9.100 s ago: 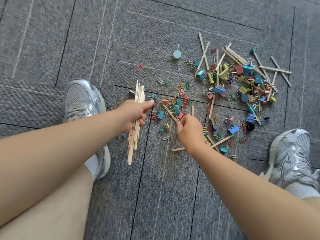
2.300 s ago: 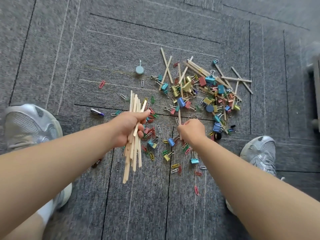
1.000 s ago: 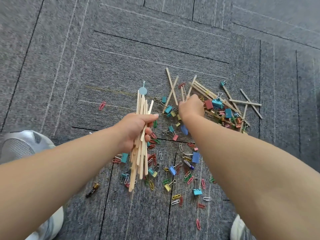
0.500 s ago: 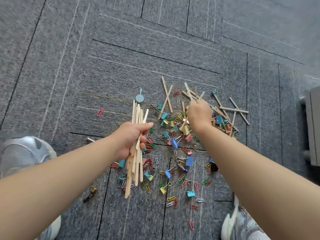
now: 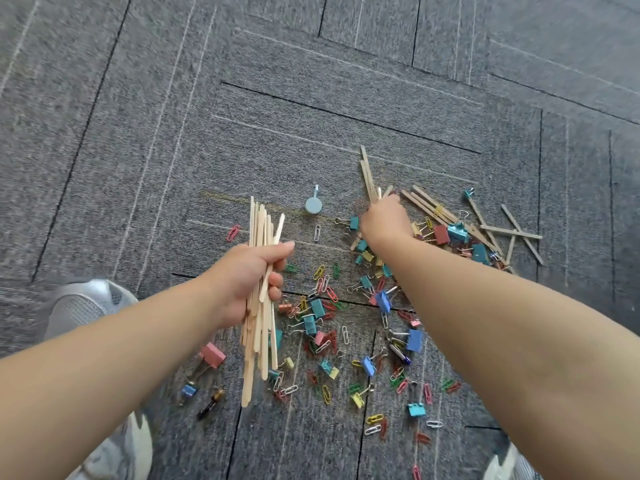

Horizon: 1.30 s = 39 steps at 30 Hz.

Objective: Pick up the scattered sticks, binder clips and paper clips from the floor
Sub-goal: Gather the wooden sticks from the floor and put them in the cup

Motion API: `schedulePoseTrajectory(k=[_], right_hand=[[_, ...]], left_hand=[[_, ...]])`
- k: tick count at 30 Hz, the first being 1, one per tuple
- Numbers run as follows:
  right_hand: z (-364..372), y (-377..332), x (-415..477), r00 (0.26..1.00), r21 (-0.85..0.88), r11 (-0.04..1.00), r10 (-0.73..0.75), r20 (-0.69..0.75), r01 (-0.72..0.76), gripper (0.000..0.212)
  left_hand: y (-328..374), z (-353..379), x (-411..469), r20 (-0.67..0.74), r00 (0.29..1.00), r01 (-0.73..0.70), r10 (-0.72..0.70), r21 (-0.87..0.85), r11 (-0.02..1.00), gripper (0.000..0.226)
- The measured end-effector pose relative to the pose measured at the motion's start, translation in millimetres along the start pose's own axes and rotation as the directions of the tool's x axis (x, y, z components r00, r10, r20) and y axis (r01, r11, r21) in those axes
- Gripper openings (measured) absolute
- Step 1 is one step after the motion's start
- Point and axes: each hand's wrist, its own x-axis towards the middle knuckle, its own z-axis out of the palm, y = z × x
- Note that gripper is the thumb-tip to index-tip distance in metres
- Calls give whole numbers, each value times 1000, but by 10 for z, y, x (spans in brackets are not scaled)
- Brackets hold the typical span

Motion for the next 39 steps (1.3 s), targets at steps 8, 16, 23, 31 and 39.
schedulePoseTrajectory(k=[8, 16, 23, 31, 39], right_hand=[[-408, -19, -243, 972, 81, 977, -207, 108, 198, 20], [-584, -475, -1361, 699, 583, 747, -601, 387, 319, 30], [-566, -559, -1414, 609, 632, 770, -543, 577, 87, 35], [-262, -414, -1303, 529, 642, 729, -457, 715, -237, 34], [-218, -346, -1265, 816, 688, 677, -225, 532, -262, 11]], left_hand=[[170, 200, 88, 39, 999, -12, 11, 13, 1000, 26], [338, 223, -5, 143, 984, -82, 104, -156, 984, 55], [378, -91, 7, 140, 981, -117, 134, -124, 985, 57], [445, -23, 18, -64, 983, -180, 174, -102, 978, 41], [319, -42, 129, -109, 990, -112, 94, -178, 978, 19]])
